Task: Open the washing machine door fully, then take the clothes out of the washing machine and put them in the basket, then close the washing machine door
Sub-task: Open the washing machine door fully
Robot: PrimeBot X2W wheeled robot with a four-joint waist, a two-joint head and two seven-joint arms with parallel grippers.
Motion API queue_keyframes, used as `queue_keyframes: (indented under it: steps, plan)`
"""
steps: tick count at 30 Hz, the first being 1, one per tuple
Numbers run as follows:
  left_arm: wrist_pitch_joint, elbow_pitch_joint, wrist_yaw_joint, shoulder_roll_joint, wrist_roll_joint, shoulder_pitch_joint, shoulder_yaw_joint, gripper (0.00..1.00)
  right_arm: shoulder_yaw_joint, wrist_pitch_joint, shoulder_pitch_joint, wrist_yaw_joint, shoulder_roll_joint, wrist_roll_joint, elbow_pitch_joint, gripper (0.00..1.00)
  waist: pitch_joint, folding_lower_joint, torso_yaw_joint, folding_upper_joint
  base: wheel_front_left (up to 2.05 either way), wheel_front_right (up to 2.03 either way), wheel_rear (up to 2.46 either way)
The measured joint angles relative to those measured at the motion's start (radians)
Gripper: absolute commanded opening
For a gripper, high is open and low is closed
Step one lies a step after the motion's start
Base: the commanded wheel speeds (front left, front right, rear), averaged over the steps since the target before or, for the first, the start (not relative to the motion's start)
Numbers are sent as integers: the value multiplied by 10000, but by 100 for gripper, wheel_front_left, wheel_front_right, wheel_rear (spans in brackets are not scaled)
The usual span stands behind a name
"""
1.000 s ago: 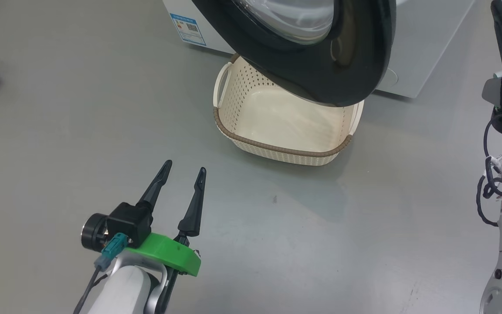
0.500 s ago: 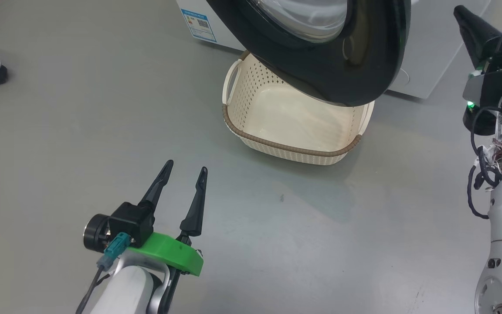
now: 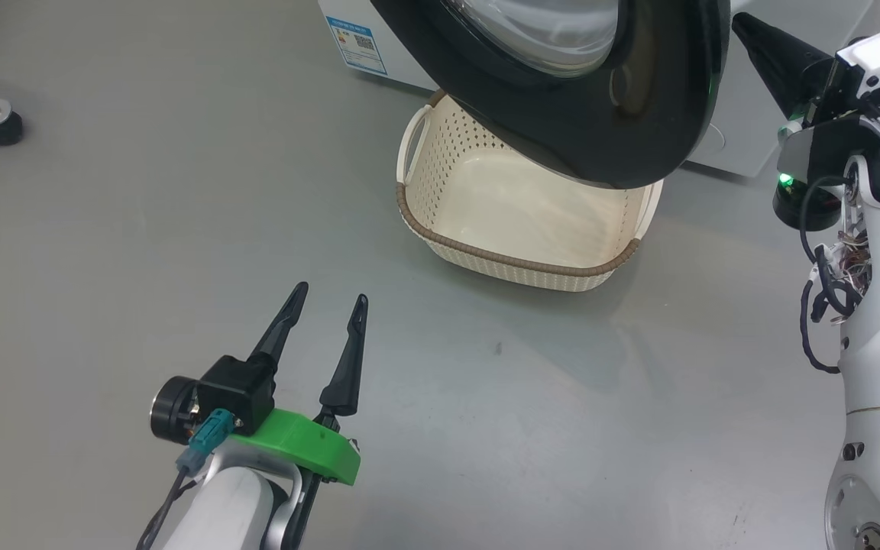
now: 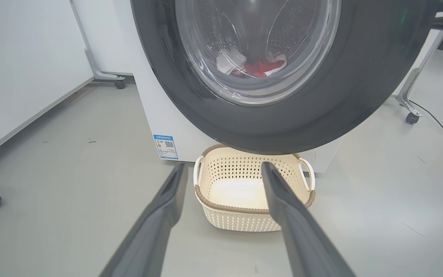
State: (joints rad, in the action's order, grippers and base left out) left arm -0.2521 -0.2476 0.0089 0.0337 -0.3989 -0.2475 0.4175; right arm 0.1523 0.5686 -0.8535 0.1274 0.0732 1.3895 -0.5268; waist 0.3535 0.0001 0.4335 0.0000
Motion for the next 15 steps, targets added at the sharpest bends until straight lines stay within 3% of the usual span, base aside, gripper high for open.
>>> queue_keyframes:
  steps: [15]
  plan:
    - [0, -29, 48, 0, -15, -1, 44, 100, -416, 430, -1, 0, -21, 13, -240, 0, -93, 0, 26, 0, 0, 0, 0]
